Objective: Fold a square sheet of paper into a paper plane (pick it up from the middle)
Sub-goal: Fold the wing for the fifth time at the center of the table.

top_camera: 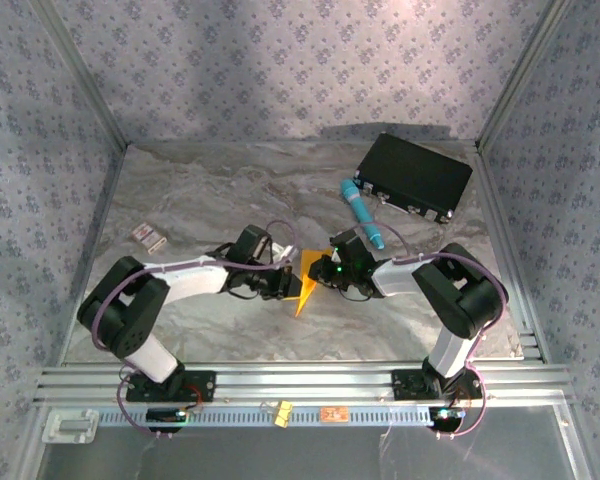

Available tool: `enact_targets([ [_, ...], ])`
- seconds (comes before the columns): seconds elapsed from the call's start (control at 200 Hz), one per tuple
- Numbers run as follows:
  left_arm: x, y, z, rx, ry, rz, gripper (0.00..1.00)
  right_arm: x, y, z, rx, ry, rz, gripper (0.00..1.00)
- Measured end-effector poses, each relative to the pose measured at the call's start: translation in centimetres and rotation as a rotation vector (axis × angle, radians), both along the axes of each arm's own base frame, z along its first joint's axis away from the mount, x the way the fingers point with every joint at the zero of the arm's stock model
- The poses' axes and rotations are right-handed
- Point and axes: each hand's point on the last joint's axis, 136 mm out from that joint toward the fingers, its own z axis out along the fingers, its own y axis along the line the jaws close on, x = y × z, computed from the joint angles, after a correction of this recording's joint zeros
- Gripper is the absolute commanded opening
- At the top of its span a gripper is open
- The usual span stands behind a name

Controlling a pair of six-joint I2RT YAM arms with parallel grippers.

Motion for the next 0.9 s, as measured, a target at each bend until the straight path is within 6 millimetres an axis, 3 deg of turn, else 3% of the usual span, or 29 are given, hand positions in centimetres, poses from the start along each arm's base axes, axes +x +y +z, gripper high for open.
enact_targets([
  [0.545,1.1,-1.6,-2.9,0.039,0.030,0.002,0.04,0.0,0.0,0.0,0.001,0.002,-0.002,0.13],
  [0.899,0.3,-0.6,-5.8,0.127,0.017,-0.020,0.04,0.0,0.0,0.0,0.000,0.001,-0.003,0.13],
])
